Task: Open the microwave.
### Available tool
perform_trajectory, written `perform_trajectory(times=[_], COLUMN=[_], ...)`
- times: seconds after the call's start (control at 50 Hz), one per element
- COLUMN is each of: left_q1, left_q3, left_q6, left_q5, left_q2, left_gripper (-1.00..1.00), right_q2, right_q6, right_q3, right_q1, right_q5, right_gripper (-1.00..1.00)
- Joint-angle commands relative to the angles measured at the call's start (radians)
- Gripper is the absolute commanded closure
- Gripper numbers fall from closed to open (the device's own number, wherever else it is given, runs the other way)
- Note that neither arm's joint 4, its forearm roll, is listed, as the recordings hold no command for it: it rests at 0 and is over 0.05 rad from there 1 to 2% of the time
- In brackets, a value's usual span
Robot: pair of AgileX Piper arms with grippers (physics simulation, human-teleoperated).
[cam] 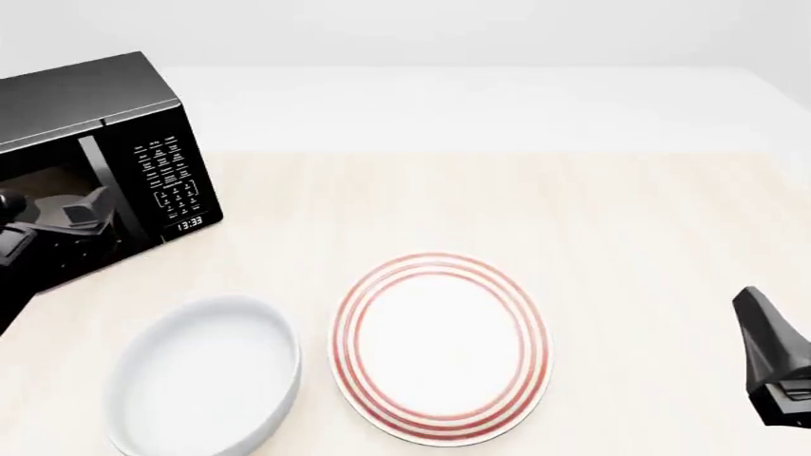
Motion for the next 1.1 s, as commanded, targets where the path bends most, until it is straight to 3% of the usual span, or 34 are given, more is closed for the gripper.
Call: perform_trajectory(times=[0.02,0.62,1.1], left_q1=[0.001,0.028,0.023], left_q3=[-0.022,-0.074,-0.129], left_q6=[0.011,0.010,0.014], left_q5=[-0.018,-0.146,-0.167], left_q2=[0.038,0.228,0.299], left_gripper=[-1.00,-1.00,-1.00], right_q2=[0.001,0.003,0.024], right_q6=[-0.004,-0.001,0.004], right_q3=[0.001,-0.001,0.000], right_q1=[0.003,0.006,0.001], right_q5=[0.000,0.006,-0.008], right_gripper=[-1.00,-1.00,-1.00])
